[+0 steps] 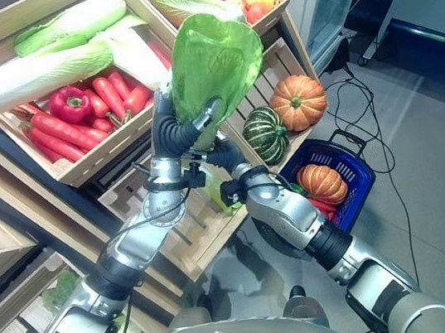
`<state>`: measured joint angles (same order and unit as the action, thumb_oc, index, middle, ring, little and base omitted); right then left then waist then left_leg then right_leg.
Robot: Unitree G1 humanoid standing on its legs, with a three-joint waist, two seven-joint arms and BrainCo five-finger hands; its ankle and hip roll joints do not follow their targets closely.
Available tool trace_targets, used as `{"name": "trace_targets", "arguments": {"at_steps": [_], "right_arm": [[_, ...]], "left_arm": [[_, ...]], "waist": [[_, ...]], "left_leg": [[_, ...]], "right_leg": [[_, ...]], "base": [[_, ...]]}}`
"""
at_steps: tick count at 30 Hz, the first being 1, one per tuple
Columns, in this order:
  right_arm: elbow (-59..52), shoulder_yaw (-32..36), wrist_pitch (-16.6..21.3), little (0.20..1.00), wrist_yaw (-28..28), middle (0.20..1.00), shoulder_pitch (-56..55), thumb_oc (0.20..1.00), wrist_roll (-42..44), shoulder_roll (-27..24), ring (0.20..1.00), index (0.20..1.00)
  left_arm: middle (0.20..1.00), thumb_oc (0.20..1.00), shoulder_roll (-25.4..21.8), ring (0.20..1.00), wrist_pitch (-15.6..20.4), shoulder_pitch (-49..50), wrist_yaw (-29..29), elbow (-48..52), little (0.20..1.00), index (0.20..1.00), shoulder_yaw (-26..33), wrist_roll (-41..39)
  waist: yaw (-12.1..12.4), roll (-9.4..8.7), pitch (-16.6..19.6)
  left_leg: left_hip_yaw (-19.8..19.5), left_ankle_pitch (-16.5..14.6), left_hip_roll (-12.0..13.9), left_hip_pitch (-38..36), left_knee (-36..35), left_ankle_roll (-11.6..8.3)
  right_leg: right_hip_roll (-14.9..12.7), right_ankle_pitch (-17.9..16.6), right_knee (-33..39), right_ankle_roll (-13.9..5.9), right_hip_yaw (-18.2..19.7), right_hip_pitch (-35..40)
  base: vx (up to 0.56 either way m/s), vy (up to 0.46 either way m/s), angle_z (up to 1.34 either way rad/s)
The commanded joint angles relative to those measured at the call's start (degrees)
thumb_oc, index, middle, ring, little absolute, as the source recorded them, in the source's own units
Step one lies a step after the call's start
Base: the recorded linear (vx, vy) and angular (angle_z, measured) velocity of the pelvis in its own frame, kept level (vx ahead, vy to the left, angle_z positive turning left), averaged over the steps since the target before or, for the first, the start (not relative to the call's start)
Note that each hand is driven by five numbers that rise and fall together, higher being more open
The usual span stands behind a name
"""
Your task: Pick up fruits and vegetables into the basket
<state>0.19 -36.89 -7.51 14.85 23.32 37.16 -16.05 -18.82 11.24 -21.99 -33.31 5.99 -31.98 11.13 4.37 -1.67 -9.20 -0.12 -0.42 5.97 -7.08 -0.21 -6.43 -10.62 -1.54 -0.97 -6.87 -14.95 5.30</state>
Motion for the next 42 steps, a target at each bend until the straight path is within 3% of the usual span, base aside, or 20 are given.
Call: {"name": "trace_targets", "arguments": {"at_steps": [1, 5, 11, 15, 24, 27, 33, 36, 38, 42], "right_arm": [[-9.6, 1.4, 3.9, 0.2, -2.4, 0.2, 9.6, 0.2, 1.1, 4.3, 0.2, 0.2], [-10.3, 2.9, 3.6, 0.2, -3.5, 0.2, 9.6, 0.2, 2.4, 3.3, 0.2, 0.2], [-12.3, 5.9, 3.6, 0.2, -3.4, 0.2, 7.6, 0.2, 2.4, 1.3, 0.2, 0.2], [-12.7, 8.0, 5.0, 0.2, -3.1, 0.2, 5.9, 0.2, 1.7, 0.2, 0.2, 0.2], [-12.4, 13.7, 7.8, 0.2, -3.0, 0.2, 0.8, 0.2, -2.6, -3.6, 0.2, 0.2], [-12.9, 17.6, 8.7, 0.2, -3.5, 0.2, -2.8, 0.2, -2.3, -6.1, 0.2, 0.2], [-12.4, 26.8, 13.6, 0.2, -5.6, 0.2, -12.2, 0.2, -4.4, -10.3, 0.2, 0.2], [-10.4, 30.8, 14.6, 0.2, -5.5, 0.2, -14.6, 0.2, -5.7, -12.6, 0.2, 0.2], [-5.9, 33.7, 15.8, 0.2, -4.6, 0.2, -14.4, 0.2, -6.8, -14.6, 0.2, 0.2], [0.9, 36.2, 16.4, 0.2, -2.7, 0.2, -13.1, 0.2, -6.5, -16.0, 0.2, 0.2]], "left_arm": [[1.0, 1.0, -0.5, 1.0, 0.1, -1.0, 1.7, 1.4, 1.0, 1.0, -5.7, -0.5], [1.0, 1.0, -1.8, 1.0, 0.3, 1.5, 1.7, -1.0, 1.0, 1.0, -4.9, -0.4], [1.0, 1.0, -2.6, 1.0, 0.2, 7.4, 1.6, -4.5, 1.0, 1.0, -1.5, -6.8], [1.0, 1.0, -3.0, 1.0, 3.1, 11.4, -0.3, -6.9, 1.0, 1.0, 1.3, -9.3], [1.0, 1.0, -5.0, 1.0, 8.5, 17.9, -6.5, -10.9, 1.0, 1.0, 9.7, -6.3], [1.0, 1.0, -6.6, 1.0, 10.1, 21.0, -4.7, -12.1, 1.0, 1.0, 13.7, -4.8], [1.0, 1.0, -10.7, 1.0, 12.4, 27.3, 7.0, -13.2, 1.0, 1.0, 19.9, -3.8], [1.0, 1.0, -12.3, 1.0, 13.0, 29.0, 11.7, -13.9, 1.0, 1.0, 20.3, -4.9], [1.0, 1.0, -13.5, 1.0, 14.4, 29.2, 13.7, -13.9, 1.0, 1.0, 19.9, -7.4], [1.0, 1.0, -14.1, 1.0, 15.9, 28.0, 12.6, -14.2, 1.0, 1.0, 18.7, -7.4]], "waist": [[0.6, -2.1, 0.6], [0.8, -1.99, 0.4], [1.4, -2.06, 0.3], [1.9, -2.24, 0.0], [2.3, -2.36, -0.4], [2.0, -2.24, -0.5], [0.7, -1.12, -2.7], [-0.2, 0.2, -4.5], [-1.1, 1.84, -7.6], [-2.1, 3.55, -11.5]], "left_leg": [[4.0, -7.6, -0.5, 0.3, 2.8, 3.34], [4.0, -7.7, -0.3, 0.2, 3.0, 3.29], [3.9, -7.7, 0.0, 0.3, 3.5, 3.31], [3.8, -7.6, 0.3, 0.6, 3.8, 3.21], [3.9, -7.2, 0.8, 0.6, 3.8, 3.01], [4.2, -7.0, 1.0, 0.9, 3.9, 3.06], [4.8, -6.6, 1.6, 3.0, 5.2, 3.03], [5.0, -6.0, 1.9, 5.4, 6.0, 2.86], [5.0, -5.1, 2.2, 8.9, 7.0, 2.59], [5.0, -4.0, 2.4, 12.9, 8.5, 2.26]], "right_leg": [[-6.4, 1.9, -2.3, -4.61, 1.2, 0.8], [-6.2, 2.2, -2.5, -4.52, 1.0, 0.9], [-5.6, 2.8, -2.8, -4.18, 1.2, 1.0], [-5.4, 2.9, -2.9, -4.03, 1.1, 1.2], [-5.1, 3.1, -3.1, -3.72, 0.8, 1.3], [-5.0, 3.4, -3.5, -3.62, 1.0, 0.8], [-4.9, 4.6, -6.3, -3.45, 1.7, -2.3], [-4.6, 5.4, -8.5, -3.12, 2.1, -5.5], [-4.3, 6.1, -11.0, -2.41, 2.2, -9.5], [-3.8, 7.0, -14.0, -1.24, 2.5, -13.7]], "base": [[0.0, 0.0, 0.0], [0.0, -0.007, 0.01], [0.01, -0.036, 0.03], [-0.01, -0.048, 0.0], [0.0, -0.023, 0.01], [-0.01, -0.01, 0.0], [-0.08, -0.036, 0.0], [-0.18, -0.008, -0.04], [-0.31, 0.0, 0.03], [-0.26, -0.03, -0.01]]}}
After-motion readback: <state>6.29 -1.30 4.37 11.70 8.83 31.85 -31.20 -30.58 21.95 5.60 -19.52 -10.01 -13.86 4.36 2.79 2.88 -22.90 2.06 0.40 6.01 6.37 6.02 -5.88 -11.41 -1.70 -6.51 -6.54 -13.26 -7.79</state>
